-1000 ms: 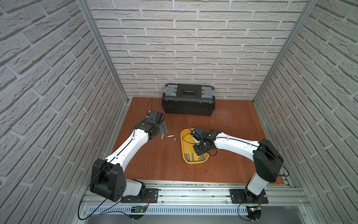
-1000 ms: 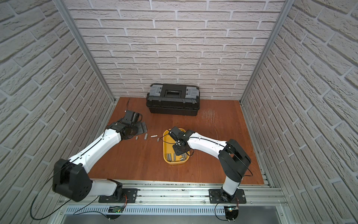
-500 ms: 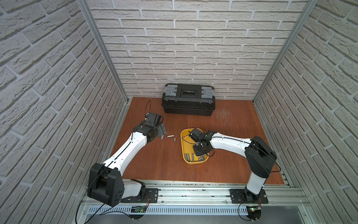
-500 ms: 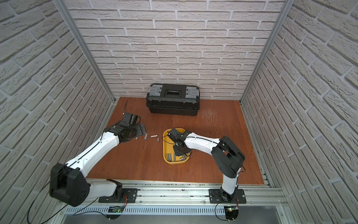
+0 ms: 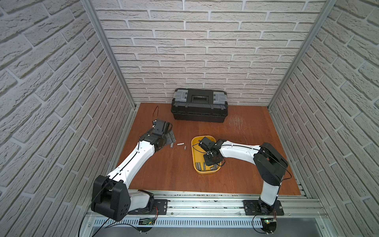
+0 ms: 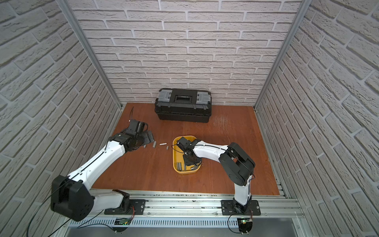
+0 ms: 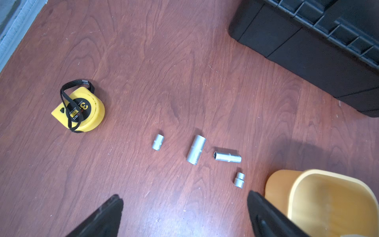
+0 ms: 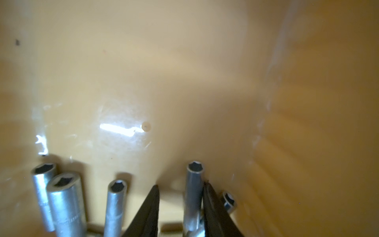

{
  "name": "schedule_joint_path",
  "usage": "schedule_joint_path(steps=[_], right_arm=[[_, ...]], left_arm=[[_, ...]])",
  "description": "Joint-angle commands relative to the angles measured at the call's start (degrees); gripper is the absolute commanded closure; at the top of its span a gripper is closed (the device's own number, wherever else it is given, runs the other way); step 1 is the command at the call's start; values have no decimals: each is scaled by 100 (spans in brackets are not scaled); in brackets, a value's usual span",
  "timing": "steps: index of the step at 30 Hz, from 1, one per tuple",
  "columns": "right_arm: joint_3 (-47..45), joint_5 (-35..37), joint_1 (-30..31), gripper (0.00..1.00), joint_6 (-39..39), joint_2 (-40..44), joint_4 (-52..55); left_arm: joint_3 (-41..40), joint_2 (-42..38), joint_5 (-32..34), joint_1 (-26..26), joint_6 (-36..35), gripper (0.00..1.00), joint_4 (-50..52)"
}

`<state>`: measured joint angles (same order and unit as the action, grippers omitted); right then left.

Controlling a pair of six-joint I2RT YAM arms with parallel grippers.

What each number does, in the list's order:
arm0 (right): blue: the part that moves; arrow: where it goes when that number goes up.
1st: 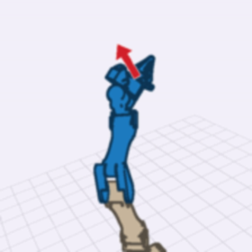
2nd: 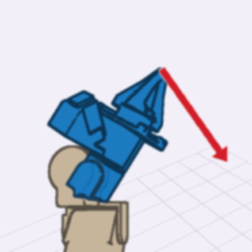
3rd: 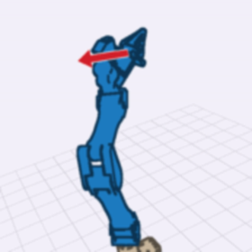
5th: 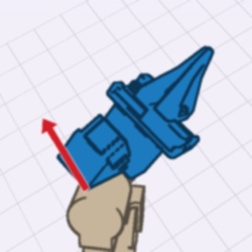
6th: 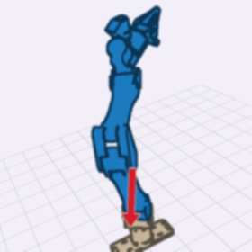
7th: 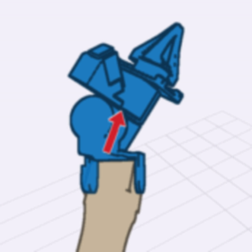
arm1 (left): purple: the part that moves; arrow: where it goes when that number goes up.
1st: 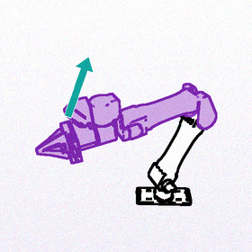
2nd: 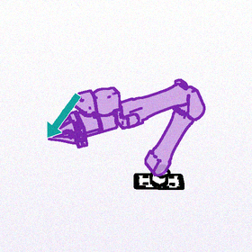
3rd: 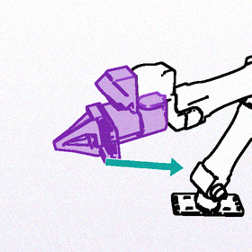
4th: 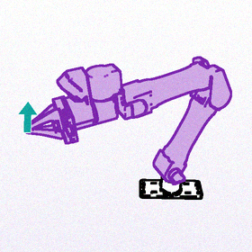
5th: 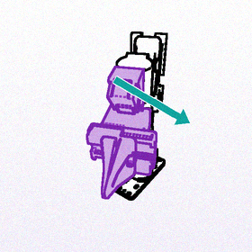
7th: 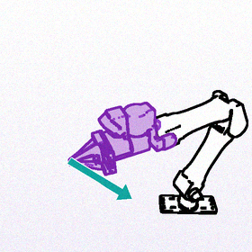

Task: Take out the socket from the storage box
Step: Pick up the socket head from the storage box.

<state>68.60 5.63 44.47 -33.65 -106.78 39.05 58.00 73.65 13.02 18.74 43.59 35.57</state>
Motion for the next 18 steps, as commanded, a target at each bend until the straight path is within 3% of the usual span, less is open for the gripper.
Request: schedule_joint_path(steps=[1,10,18], right_arm=[[-57,-108,-8,68,-80,-149,-178],[-53,-117,-3,89,64,-159,-351],[105,-158,-126,95,375,176,-444]], left_arm=[[-61,-155,8,-42,32,2,-118],[-78,-132,46,-46,15,2,-110],[105,139,-399,-59,-418,2,-415]])
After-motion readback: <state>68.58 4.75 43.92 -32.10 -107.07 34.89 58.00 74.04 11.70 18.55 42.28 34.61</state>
